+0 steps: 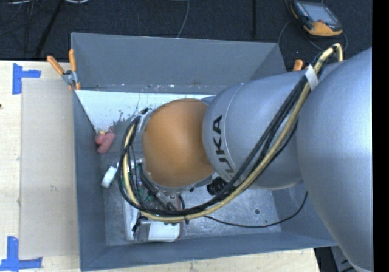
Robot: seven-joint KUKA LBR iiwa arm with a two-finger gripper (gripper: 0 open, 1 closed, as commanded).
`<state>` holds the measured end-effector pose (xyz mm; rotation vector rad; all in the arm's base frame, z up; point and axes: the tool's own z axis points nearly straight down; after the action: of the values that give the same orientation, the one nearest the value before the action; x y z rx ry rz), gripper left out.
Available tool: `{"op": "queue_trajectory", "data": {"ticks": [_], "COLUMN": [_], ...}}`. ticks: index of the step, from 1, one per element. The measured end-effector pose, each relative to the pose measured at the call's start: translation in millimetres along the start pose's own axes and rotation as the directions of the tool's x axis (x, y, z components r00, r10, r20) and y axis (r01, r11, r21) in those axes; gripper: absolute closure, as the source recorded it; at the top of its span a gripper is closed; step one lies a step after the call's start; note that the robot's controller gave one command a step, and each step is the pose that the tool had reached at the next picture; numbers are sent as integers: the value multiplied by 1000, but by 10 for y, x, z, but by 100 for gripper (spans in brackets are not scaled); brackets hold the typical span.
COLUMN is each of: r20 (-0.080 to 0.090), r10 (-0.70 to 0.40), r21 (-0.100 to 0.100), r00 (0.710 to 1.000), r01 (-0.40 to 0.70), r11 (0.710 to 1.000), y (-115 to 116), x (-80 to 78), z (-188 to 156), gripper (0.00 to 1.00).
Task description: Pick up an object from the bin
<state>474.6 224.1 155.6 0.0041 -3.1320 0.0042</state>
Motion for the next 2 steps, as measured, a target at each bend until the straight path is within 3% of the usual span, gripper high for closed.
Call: {"op": "queue_trajectory", "data": {"ticks": [1,2], "r20": [29,17], "r10": [-180,-208], "r21": [-8,4], "r00": [983,978], "r01": [180,208], "r11": [984,978], "y": [-310,-1373], "x": [-169,-234], "z": [689,794], "gripper": [0,0]}}
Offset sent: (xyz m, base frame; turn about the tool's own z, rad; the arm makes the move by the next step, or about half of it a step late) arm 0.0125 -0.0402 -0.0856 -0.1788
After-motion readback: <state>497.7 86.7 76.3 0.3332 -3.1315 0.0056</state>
